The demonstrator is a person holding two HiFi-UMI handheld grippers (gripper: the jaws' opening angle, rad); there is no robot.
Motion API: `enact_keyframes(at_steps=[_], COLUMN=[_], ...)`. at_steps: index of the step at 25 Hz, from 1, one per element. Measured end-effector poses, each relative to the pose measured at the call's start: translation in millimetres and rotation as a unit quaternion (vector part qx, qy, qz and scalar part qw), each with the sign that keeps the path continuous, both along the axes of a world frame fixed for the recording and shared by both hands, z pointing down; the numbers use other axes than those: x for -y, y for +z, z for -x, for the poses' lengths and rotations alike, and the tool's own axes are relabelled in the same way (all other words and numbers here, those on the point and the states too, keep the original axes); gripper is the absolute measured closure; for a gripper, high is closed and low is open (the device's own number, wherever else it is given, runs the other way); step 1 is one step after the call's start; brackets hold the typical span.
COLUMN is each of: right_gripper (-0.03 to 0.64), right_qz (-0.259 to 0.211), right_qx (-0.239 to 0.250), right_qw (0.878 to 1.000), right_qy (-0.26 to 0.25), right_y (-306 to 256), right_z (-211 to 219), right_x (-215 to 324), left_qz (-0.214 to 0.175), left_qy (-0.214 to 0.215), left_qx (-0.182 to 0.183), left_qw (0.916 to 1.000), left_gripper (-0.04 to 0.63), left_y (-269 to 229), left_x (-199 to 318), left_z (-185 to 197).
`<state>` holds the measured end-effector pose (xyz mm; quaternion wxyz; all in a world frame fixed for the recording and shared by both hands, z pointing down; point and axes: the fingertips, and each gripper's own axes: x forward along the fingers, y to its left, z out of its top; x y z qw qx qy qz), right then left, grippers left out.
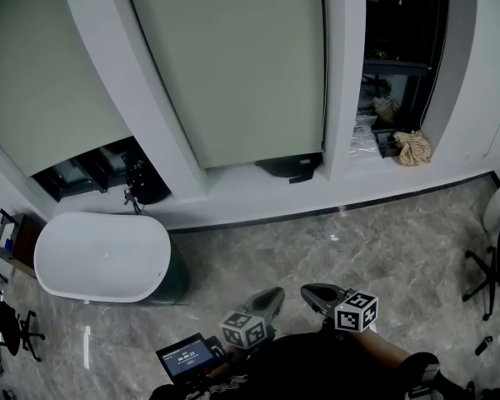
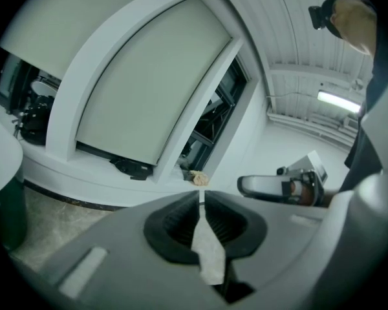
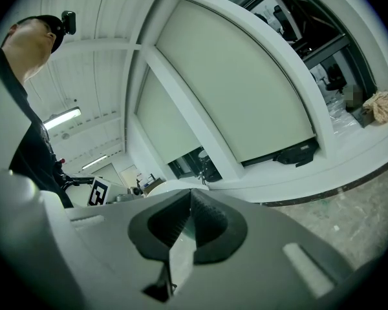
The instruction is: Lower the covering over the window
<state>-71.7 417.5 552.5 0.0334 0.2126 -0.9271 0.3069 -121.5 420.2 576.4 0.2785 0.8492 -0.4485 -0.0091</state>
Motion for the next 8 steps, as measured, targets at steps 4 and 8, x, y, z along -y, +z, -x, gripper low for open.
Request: enact_keyframes(at_steps=[4, 8], right_gripper=[0.611, 0.611], right_qz=[0.002, 0.005], right_qx=[0.001, 0.000], right_qw=[1.000, 1.000], right_qy=[-0.002, -0.003], right_y=[0.6, 1.6], right_z=[0.6, -0.6], right_x=[-0.9, -2.2], left_qz=[0.004, 0.003], left_qy=[-0.006, -0.004], left_qx=[-0.002, -0.002], left_qw=[1.0000, 1.0000], left_gripper=[0.571, 0.571], left_y=[1.7, 1.2], left_x=[-1.4, -2.4], left_z=[3.0, 1.3])
